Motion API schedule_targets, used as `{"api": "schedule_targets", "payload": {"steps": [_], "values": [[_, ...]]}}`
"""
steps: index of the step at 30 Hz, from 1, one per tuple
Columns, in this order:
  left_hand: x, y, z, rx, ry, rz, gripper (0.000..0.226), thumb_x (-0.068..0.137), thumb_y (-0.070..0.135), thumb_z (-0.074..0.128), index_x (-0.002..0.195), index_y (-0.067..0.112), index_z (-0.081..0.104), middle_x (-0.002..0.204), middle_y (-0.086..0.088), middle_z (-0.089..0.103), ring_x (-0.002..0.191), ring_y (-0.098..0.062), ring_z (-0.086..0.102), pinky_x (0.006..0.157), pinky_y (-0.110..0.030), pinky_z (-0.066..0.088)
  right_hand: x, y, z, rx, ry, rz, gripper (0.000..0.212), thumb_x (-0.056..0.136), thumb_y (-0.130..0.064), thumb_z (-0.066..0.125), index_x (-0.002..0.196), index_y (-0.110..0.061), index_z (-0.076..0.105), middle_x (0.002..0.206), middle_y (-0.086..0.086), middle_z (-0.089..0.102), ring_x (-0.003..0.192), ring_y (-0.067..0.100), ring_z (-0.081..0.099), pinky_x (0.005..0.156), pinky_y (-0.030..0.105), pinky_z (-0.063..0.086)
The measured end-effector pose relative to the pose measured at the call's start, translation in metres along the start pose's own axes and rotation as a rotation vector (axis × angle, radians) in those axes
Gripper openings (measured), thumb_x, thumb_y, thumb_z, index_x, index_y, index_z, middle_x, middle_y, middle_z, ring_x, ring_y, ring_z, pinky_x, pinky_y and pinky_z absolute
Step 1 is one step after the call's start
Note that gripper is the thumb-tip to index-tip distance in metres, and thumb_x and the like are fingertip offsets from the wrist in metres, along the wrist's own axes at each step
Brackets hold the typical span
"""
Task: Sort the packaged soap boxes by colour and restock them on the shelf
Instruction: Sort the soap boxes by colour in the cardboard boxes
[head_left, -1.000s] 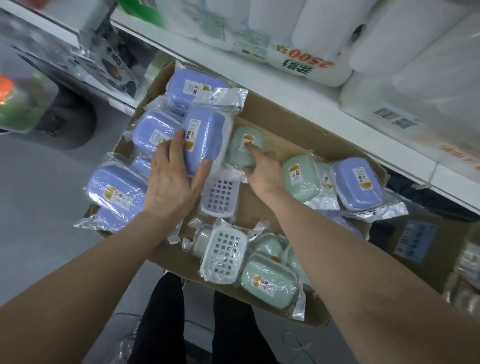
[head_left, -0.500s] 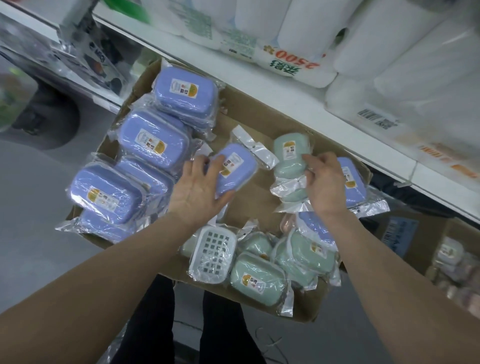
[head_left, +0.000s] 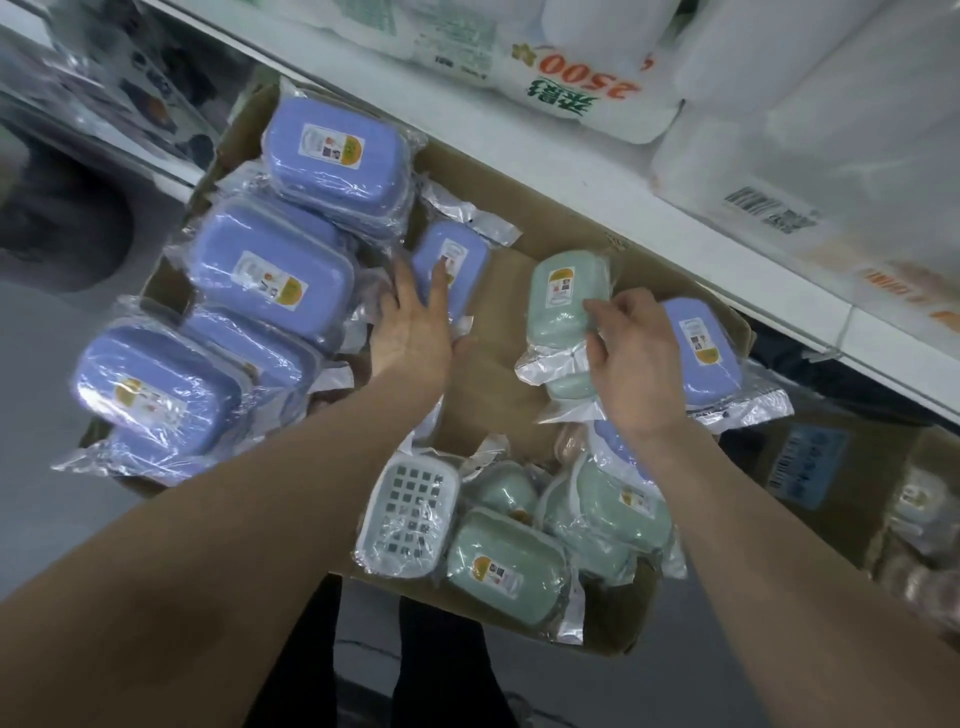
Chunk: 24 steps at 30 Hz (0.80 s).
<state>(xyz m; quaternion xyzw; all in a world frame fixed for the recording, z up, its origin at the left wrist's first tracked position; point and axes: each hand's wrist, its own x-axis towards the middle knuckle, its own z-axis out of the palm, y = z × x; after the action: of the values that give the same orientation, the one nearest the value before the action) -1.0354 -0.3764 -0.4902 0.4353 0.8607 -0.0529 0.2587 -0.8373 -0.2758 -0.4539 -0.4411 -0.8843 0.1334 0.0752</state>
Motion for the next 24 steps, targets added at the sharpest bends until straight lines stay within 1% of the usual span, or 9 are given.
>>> {"api": "schedule_targets", "payload": {"steps": [2, 4, 8, 11, 14, 16, 18, 21, 24], "values": [[-0.03, -0.009, 0.004, -0.006, 0.058, 0.138, 0.082, 0.094, 0.046, 0.052, 0.154, 0.016, 0.005, 0.158, -0.02, 0.004, 0.143, -0.041, 0.013, 0.116, -0.046, 0.021, 0.002, -0.004, -0.004, -0.074, -0.014, 0.001, 0.03, 0.079, -0.001, 0.066, 0.109, -0.003, 0.069, 0.1, 0.019, 0.056, 0.089, 0.037, 0.054, 0.077, 0.045, 0.052], [-0.062, -0.023, 0.01, -0.049, 0.115, 0.247, 0.074, 0.093, 0.039, 0.055, 0.151, 0.01, 0.02, 0.154, -0.022, 0.019, 0.141, -0.041, 0.022, 0.116, -0.048, 0.026, 0.005, -0.01, -0.009, -0.169, -0.032, -0.02, 0.034, 0.076, -0.006, 0.061, 0.11, -0.005, 0.067, 0.108, 0.018, 0.056, 0.098, 0.037, 0.052, 0.083, 0.045, 0.049], [-0.112, -0.056, 0.022, -0.098, 0.09, 0.251, 0.066, 0.094, 0.044, 0.052, 0.147, 0.011, 0.032, 0.148, -0.017, 0.032, 0.133, -0.034, 0.036, 0.105, -0.046, 0.04, 0.001, -0.029, -0.017, -0.211, -0.01, -0.09, 0.051, 0.074, -0.009, 0.048, 0.123, -0.01, 0.06, 0.124, 0.018, 0.053, 0.114, 0.038, 0.048, 0.093, 0.046, 0.042], [-0.137, -0.08, 0.034, -0.137, -0.041, 0.338, 0.066, 0.091, 0.048, 0.051, 0.145, 0.015, 0.036, 0.145, -0.012, 0.04, 0.129, -0.033, 0.042, 0.101, -0.051, 0.045, -0.017, -0.054, -0.01, -0.085, 0.025, -0.193, 0.047, 0.072, -0.001, 0.054, 0.118, -0.009, 0.064, 0.115, 0.016, 0.057, 0.101, 0.035, 0.054, 0.088, 0.042, 0.044], [-0.147, -0.091, 0.041, -0.151, -0.181, 0.392, 0.071, 0.084, 0.041, 0.067, 0.143, 0.015, 0.038, 0.142, -0.009, 0.041, 0.126, -0.03, 0.046, 0.101, -0.049, 0.045, -0.05, -0.077, 0.005, 0.064, -0.174, -0.247, 0.036, 0.081, 0.001, 0.061, 0.115, -0.009, 0.065, 0.103, 0.013, 0.062, 0.086, 0.03, 0.06, 0.073, 0.038, 0.053], [-0.144, -0.087, 0.039, -0.193, -0.214, 0.354, 0.072, 0.079, 0.031, 0.075, 0.139, 0.015, 0.039, 0.136, -0.007, 0.041, 0.116, -0.029, 0.052, 0.098, -0.042, 0.047, -0.072, -0.09, 0.014, 0.137, -0.454, -0.128, 0.031, 0.094, -0.014, 0.056, 0.125, -0.013, 0.062, 0.113, 0.011, 0.064, 0.095, 0.029, 0.063, 0.08, 0.038, 0.054], [-0.135, -0.082, 0.032, -0.222, -0.211, 0.344, 0.073, 0.076, 0.021, 0.078, 0.138, 0.016, 0.039, 0.132, -0.007, 0.039, 0.11, -0.028, 0.055, 0.094, -0.041, 0.048, -0.09, -0.102, 0.023, 0.218, -0.674, 0.106, 0.035, 0.102, -0.027, 0.044, 0.133, -0.014, 0.056, 0.122, 0.011, 0.064, 0.105, 0.027, 0.062, 0.092, 0.038, 0.05], [-0.13, -0.083, 0.017, -0.267, -0.17, 0.383, 0.069, 0.074, 0.011, 0.077, 0.135, 0.015, 0.046, 0.128, -0.008, 0.039, 0.11, -0.028, 0.052, 0.097, -0.043, 0.047, -0.103, -0.116, 0.027, 0.432, -0.673, 0.433, 0.037, 0.105, -0.033, 0.034, 0.117, -0.012, 0.061, 0.109, 0.01, 0.068, 0.1, 0.026, 0.062, 0.093, 0.042, 0.048], [-0.137, -0.092, -0.001, -0.277, 0.075, 0.528, 0.051, 0.071, -0.007, 0.069, 0.118, 0.008, 0.057, 0.12, -0.011, 0.044, 0.107, -0.027, 0.051, 0.09, -0.036, 0.048, -0.101, -0.119, 0.022, 0.668, -0.656, 0.784, 0.051, 0.1, -0.054, 0.034, 0.122, -0.015, 0.06, 0.116, 0.004, 0.066, 0.107, 0.025, 0.061, 0.101, 0.042, 0.044]]}}
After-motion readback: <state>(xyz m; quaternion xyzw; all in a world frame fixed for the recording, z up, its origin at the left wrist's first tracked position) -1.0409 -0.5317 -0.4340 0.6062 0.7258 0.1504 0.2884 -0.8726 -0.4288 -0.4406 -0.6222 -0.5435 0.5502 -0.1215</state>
